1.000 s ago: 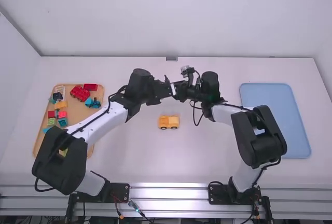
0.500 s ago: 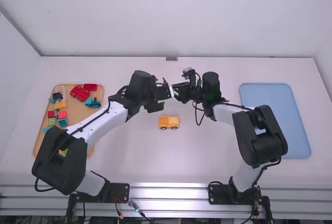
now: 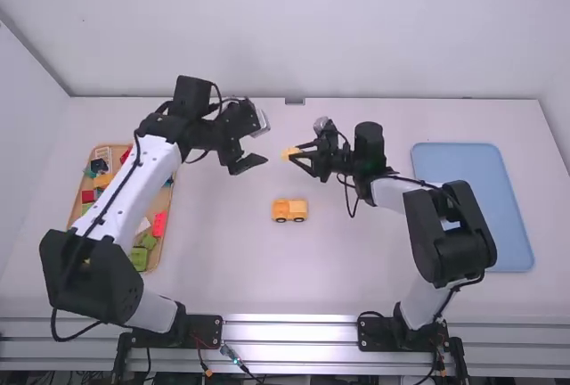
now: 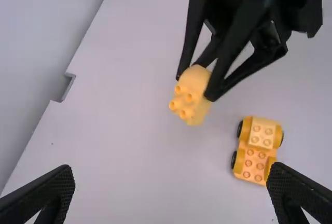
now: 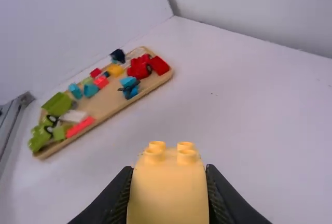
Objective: Assemble lego blocks to make yellow taxi
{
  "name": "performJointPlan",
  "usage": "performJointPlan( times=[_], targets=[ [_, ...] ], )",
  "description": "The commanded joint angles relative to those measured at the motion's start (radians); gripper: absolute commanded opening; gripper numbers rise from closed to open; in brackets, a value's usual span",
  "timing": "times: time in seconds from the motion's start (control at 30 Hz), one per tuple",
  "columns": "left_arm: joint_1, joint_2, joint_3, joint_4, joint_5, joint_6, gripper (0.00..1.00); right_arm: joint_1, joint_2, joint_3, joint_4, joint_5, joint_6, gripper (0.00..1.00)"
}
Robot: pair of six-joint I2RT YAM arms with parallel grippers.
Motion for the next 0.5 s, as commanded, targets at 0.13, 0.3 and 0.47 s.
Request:
performJointPlan(
  times=[0.13,0.3,0.47],
  targets=[
    [-0.009,0.092,0.037,-0.100,0.122,0.095,0.99,0.003,-0.011,0.006,0.057,-0.233,-0.148,0.29],
    [-0.032,0.128,0.030,-0.186,0.190,0.247,0.99,0.003,-0.011,0.006,0.071,-0.294,-0.188,0.29],
    [-0.032,0.153,0.025,-0.165,0.237,0.231,0.99,0.003,-0.011,0.006,0.069,-0.342,-0.218,0.29]
  ],
)
